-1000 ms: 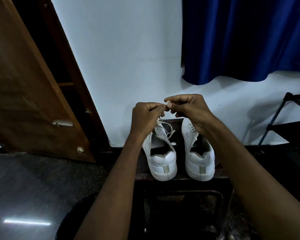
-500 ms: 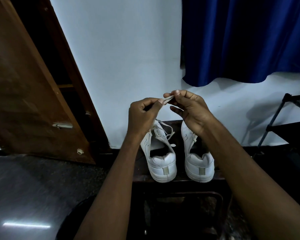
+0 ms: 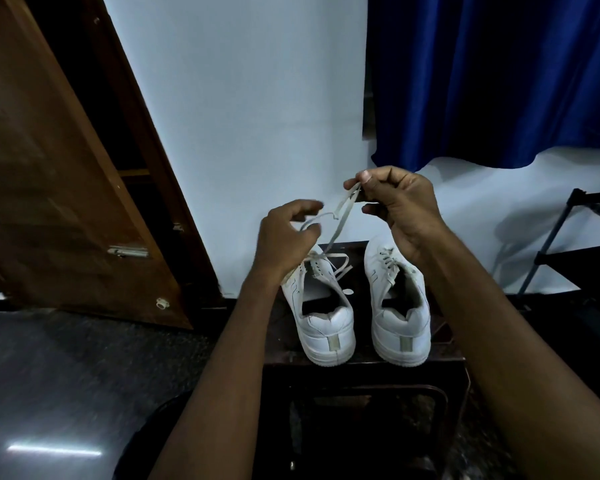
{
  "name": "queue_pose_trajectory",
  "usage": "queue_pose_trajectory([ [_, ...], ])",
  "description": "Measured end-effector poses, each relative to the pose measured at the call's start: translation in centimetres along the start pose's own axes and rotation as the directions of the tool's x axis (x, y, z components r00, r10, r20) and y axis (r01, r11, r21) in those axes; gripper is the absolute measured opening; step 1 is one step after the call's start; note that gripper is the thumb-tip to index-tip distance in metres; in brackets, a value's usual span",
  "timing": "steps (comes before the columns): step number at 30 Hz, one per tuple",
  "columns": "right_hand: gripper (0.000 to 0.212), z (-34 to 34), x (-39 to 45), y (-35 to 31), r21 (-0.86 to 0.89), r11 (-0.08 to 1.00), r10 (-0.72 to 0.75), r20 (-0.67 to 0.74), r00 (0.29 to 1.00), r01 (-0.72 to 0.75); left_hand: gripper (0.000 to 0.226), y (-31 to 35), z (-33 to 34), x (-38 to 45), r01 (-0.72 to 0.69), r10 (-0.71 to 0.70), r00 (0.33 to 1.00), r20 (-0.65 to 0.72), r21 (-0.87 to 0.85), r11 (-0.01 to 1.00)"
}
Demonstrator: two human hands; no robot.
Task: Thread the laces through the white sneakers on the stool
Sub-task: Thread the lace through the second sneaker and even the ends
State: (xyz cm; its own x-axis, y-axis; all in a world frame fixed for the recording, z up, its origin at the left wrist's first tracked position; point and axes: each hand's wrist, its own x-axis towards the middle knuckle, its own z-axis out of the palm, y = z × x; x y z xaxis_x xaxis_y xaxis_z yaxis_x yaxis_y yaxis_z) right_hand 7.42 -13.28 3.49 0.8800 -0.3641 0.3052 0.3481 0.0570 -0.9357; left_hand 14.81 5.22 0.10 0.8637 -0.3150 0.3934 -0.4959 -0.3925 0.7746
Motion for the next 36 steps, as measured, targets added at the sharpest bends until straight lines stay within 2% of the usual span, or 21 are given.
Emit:
queue_pose_trajectory([
  [2, 0.024, 0.2, -0.1, 0.3, -0.044, 0.999, -0.001, 0.008, 1.000, 0.001, 0.034, 1.0, 0.3, -0.1, -0.025, 0.062, 0.991, 0.119, -0.291, 0.957],
  [4, 0.024, 0.6, -0.1, 0.5, -0.057, 0.998, 0.005, 0.015, 1.000, -0.004, 0.027, 1.8, 0.8, -0.4, -0.111, 0.145, 0.986, 0.080, -0.329, 0.938],
  [6, 0.023, 0.9, -0.2, 0.4, -0.046, 0.999, 0.008, -0.001, 1.000, -0.008, 0.012, 2.0, 1.2, -0.6, -0.180, 0.180, 0.983, -0.014, -0.188, 0.966],
  [8, 0.018, 0.9, -0.1, 0.3, -0.035, 0.999, 0.011, -0.047, 0.999, -0.012, 0.010, 1.5, 1.3, -0.5, -0.195, 0.189, 0.979, -0.073, -0.090, 0.977],
  [12, 0.014, 0.3, 0.3, 0.8, 0.028, 0.997, 0.072, -0.212, 0.975, -0.067, 0.016, 0.9, 1.0, -0.4, -0.184, 0.170, 0.971, -0.166, -0.074, 0.980],
  [15, 0.016, -0.5, 0.4, 0.8, 0.136, 0.982, 0.165, -0.301, 0.939, -0.129, 0.012, 0.7, 0.7, -0.3, -0.201, 0.169, 0.951, -0.260, -0.104, 0.974],
  [17, 0.014, -0.7, 0.4, 0.8, 0.192, 0.971, 0.205, -0.343, 0.917, -0.145, 0.020, -0.4, 0.2, 0.1, -0.168, 0.171, 0.956, -0.240, 0.030, 0.985],
  [19, 0.014, -0.7, 0.3, 0.7, 0.186, 0.974, 0.189, -0.354, 0.916, -0.129, 0.031, -1.4, -0.2, 0.1, -0.137, 0.160, 0.983, -0.095, 0.218, 0.966],
  [20, 0.014, -0.6, 0.3, 0.7, 0.160, 0.980, 0.167, -0.339, 0.926, -0.118, 0.042, -1.7, -0.1, 0.1, -0.159, 0.162, 0.987, 0.007, 0.233, 0.959],
  [22, 0.014, -0.2, 0.0, 0.5, 0.064, 0.993, 0.115, -0.263, 0.958, -0.102, 0.055, -1.0, 0.4, -0.2, -0.145, 0.133, 0.973, 0.186, 0.051, 0.988],
  [24, 0.014, 0.4, -0.4, 0.2, -0.033, 0.997, 0.070, -0.161, 0.984, -0.076, 0.042, 0.9, 1.3, -0.5, -0.059, 0.108, 0.953, 0.282, -0.177, 0.983],
  [26, 0.014, 1.1, -0.7, -0.1, -0.061, 0.997, 0.034, -0.082, 0.996, -0.039, 0.028, 2.1, 2.0, -0.7, -0.036, 0.111, 0.955, 0.275, -0.263, 0.964],
  [27, 0.015, 1.2, -0.8, -0.1, -0.044, 0.999, 0.025, -0.050, 0.998, -0.028, 0.029, 2.3, 2.2, -0.8, -0.042, 0.114, 0.961, 0.252, -0.274, 0.961],
  [29, 0.015, 1.3, -0.6, -0.2, 0.030, 0.999, 0.042, 0.009, 0.999, -0.043, 0.036, 2.1, 2.2, -0.6, -0.027, 0.092, 0.976, 0.199, -0.306, 0.952],
  [31, 0.018, 1.2, -0.2, -0.2, 0.211, 0.971, 0.105, 0.039, 0.994, -0.111, 0.040, 2.1, 1.7, -0.5, 0.010, 0.078, 0.978, 0.194, -0.415, 0.910],
  [32, 0.018, 1.0, 0.0, -0.3, 0.355, 0.922, 0.147, 0.045, 0.988, -0.153, 0.041, 2.2, 1.4, -0.4, 0.037, 0.071, 0.977, 0.203, -0.482, 0.875],
  [34, 0.014, 0.6, 0.5, -0.4, 0.619, 0.759, 0.217, 0.054, 0.975, -0.203, 0.043, 2.4, 0.8, -0.1, 0.089, 0.034, 0.978, 0.204, -0.565, 0.820],
  [35, 0.014, 0.3, 0.7, -0.5, 0.661, 0.721, 0.231, 0.055, 0.971, -0.209, 0.042, 2.3, 0.6, -0.1, 0.099, 0.019, 0.981, 0.195, -0.577, 0.811],
  [36, 0.017, 0.0, 0.8, -0.7, 0.627, 0.749, 0.238, 0.048, 0.970, -0.214, 0.041, 2.2, 0.5, 0.0, 0.104, 0.005, 0.983, 0.183, -0.582, 0.806],
])
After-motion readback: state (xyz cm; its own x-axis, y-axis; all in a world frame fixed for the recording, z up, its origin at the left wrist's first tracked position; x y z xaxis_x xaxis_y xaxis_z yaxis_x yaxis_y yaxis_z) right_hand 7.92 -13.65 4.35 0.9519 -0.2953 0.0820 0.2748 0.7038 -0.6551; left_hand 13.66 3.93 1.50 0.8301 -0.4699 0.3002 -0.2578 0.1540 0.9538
